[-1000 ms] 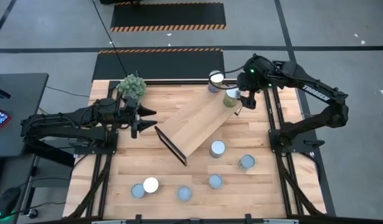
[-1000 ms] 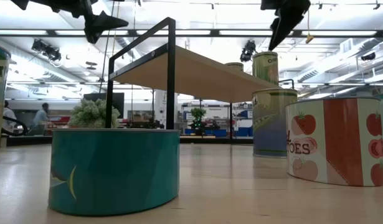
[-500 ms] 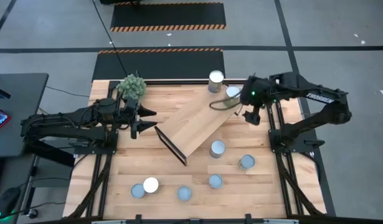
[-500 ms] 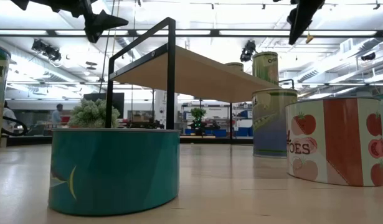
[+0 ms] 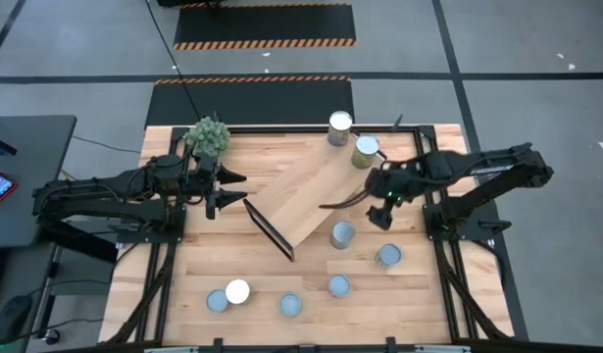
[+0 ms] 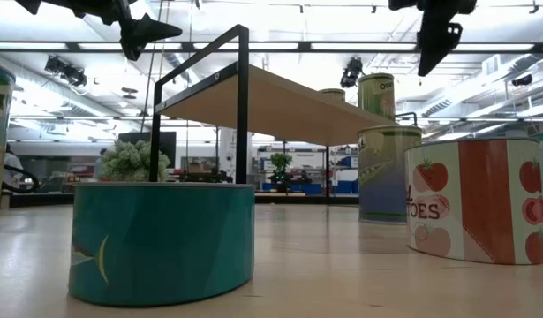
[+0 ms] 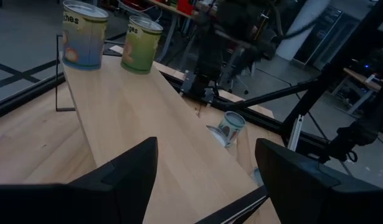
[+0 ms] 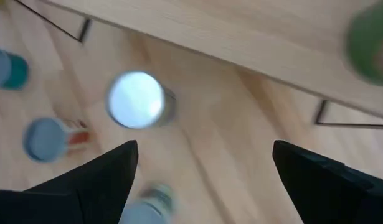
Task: Pick and place cans onto a shelf
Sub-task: Put the big canned peas on the shelf
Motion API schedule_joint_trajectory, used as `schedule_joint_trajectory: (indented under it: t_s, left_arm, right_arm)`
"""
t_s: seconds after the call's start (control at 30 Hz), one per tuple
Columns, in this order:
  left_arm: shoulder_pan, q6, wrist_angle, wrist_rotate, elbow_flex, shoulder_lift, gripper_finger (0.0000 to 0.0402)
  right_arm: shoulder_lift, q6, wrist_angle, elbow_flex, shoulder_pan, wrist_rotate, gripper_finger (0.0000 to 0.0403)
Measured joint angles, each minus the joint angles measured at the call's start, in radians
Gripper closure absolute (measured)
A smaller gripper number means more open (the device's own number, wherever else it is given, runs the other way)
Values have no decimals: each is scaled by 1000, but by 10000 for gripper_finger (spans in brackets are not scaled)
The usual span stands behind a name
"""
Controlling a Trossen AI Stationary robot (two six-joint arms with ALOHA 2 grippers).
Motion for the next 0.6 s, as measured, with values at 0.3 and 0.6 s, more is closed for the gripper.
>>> schedule_joint_trajectory:
  t_s: [0.3, 0.6]
  left_arm:
    - [0, 87, 25, -1, 0, 0, 127]
    - [0, 87, 42, -1, 0, 0, 127]
  right_arm:
    - [59, 233, 181, -132, 193, 62, 23]
    - [204, 243, 211, -109, 309, 80, 23]
